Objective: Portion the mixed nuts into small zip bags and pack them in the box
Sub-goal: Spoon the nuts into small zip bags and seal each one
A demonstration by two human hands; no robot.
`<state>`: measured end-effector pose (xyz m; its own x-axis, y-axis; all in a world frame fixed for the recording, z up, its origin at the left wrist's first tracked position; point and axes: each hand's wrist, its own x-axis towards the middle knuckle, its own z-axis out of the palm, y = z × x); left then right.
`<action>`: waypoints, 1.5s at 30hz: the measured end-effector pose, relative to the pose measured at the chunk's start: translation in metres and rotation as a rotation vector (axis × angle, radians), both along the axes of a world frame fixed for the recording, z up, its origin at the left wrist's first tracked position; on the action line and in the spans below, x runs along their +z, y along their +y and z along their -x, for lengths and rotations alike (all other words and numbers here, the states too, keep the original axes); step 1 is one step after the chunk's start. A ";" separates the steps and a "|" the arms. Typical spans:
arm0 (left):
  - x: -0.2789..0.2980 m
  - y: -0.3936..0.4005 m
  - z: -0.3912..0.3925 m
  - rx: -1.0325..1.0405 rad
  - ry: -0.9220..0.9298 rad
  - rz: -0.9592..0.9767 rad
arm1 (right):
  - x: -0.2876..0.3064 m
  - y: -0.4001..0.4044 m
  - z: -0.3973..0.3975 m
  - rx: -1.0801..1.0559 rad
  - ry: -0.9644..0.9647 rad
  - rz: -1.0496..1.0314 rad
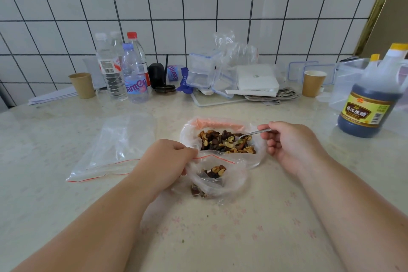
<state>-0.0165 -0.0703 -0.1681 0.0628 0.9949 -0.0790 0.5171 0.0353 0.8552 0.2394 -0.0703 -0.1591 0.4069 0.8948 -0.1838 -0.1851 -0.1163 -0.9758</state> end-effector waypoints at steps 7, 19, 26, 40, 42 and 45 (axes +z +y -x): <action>0.001 -0.002 -0.001 -0.014 -0.023 0.008 | 0.007 -0.004 -0.003 0.006 0.116 -0.081; 0.003 -0.003 -0.002 -0.013 -0.044 0.024 | 0.021 -0.014 0.003 0.195 0.195 -0.124; 0.005 -0.005 -0.003 -0.012 -0.051 0.025 | 0.021 -0.022 0.013 0.381 -0.006 -0.220; 0.004 -0.005 -0.002 -0.020 -0.042 0.006 | 0.016 -0.030 0.012 0.608 -0.393 -0.449; 0.004 -0.005 -0.002 -0.019 -0.037 0.012 | 0.018 -0.027 0.008 0.476 -0.281 -0.457; 0.004 -0.004 -0.003 -0.010 -0.036 0.017 | 0.019 -0.022 0.002 0.254 -0.172 -0.427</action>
<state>-0.0138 -0.0744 -0.1641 0.0754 0.9927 -0.0937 0.4861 0.0455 0.8727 0.2372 -0.0926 -0.1397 0.1600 0.9498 0.2690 -0.0360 0.2779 -0.9599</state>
